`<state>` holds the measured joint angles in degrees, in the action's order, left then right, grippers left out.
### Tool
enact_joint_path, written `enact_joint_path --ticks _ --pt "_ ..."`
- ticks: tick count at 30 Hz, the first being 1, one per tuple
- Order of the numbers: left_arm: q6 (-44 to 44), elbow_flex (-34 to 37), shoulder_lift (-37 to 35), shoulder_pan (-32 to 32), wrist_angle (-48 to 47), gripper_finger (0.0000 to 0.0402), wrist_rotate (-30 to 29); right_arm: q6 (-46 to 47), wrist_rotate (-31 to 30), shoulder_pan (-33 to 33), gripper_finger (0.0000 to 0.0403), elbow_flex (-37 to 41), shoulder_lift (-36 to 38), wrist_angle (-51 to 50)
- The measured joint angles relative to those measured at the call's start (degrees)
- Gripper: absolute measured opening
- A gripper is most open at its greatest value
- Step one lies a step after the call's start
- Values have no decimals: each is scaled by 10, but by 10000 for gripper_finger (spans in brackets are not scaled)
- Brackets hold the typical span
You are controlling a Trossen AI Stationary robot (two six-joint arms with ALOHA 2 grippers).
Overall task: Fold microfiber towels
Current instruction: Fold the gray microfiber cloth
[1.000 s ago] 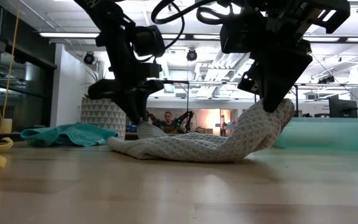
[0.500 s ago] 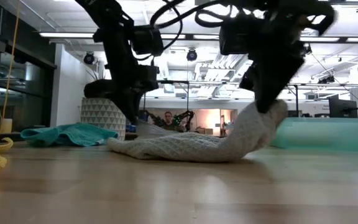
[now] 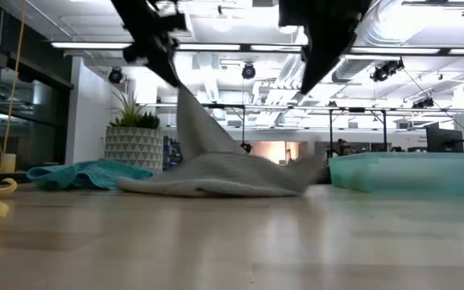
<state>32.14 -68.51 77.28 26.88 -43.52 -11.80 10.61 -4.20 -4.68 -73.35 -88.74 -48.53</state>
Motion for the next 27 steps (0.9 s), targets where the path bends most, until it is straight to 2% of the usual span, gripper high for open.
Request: enact_joint_path --ticks 5,10,12,15,18,23,27 --pt "-102 -1 -73 -33 -22 0 -8 -13 -2 -21 197 -15 3 0" --pt "-190 -1 -103 -110 -22 0 7 -42 -48 -43 229 -8 3 -1" --pt "-176 -1 -103 -148 -13 0 -14 -46 -80 -43 231 -8 2 -5" --pt "-104 -29 -87 -190 -7 0 -103 -47 -119 -33 231 -8 3 -7" --pt "-37 -100 -58 -193 0 0 -165 -52 -130 -16 231 -14 16 -17" --pt "44 -286 10 -171 2 0 -169 -57 -132 3 231 -17 57 -23" --pt "153 -440 73 -172 2 0 -209 -50 -144 9 231 -18 96 -23"
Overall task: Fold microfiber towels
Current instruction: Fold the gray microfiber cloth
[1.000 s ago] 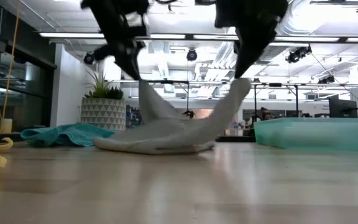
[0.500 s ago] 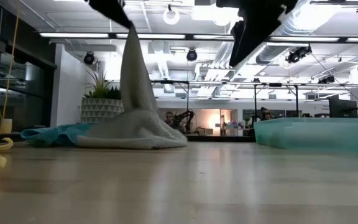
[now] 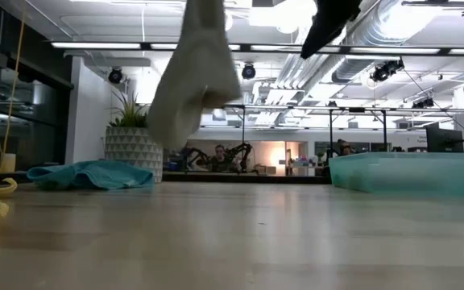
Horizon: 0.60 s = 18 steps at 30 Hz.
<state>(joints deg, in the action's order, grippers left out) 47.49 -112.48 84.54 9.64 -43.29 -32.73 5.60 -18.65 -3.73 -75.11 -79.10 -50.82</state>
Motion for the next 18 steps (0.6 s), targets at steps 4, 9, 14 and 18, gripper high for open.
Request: enact_joint_path --ticks 4,9,14,18 --pt "14 -101 38 -12 -1 0 4 17 -16 4 231 0 33 4" --pt "-117 -101 39 -39 -92 0 83 41 -17 4 231 0 59 4" --pt "-305 30 38 -80 -177 0 139 46 -9 3 231 0 65 3" --pt "-416 200 33 -132 -144 0 134 31 -9 4 231 0 65 5"
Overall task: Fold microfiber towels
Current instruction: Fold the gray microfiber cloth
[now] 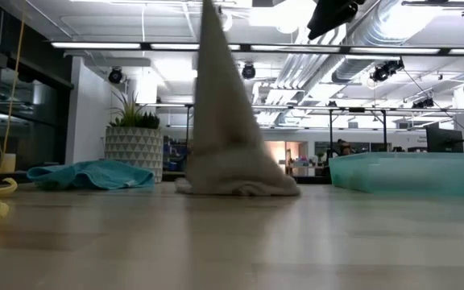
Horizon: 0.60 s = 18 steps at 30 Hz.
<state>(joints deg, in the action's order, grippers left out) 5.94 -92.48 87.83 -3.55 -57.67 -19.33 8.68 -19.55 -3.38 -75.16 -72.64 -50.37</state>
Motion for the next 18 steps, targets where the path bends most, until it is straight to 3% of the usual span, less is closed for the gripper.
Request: enact_joint_path --ticks 6,9,13,18 --pt "-236 236 2 -81 124 0 12 0 8 0 231 0 0 0" --pt "-364 310 2 -119 175 0 9 3 13 0 231 0 -5 7" --pt "-466 342 2 -152 169 0 7 3 27 4 231 0 -25 33" --pt "-468 331 -43 -154 110 0 -44 -33 88 25 231 0 -83 69"
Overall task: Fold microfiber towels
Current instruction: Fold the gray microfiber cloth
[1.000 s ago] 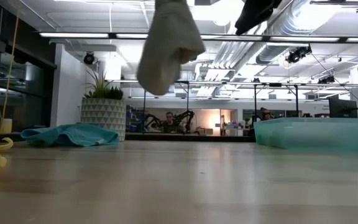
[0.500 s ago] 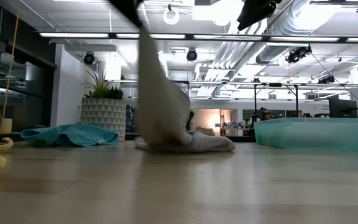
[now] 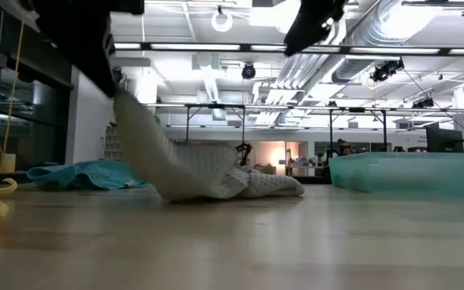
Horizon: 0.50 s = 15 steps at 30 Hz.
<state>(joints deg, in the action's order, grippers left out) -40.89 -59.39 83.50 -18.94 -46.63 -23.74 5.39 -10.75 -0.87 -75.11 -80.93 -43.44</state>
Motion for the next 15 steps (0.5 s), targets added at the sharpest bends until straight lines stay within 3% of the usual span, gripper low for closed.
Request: enact_joint_path --ticks 7,11,15 --pt "3 -40 -106 34 -158 0 -136 -43 42 40 231 0 -91 45" --pt "-40 -47 -165 57 -228 0 -201 -43 74 58 231 0 -131 64" --pt "-76 -45 -205 82 -246 0 -207 -30 76 69 231 0 -171 95"
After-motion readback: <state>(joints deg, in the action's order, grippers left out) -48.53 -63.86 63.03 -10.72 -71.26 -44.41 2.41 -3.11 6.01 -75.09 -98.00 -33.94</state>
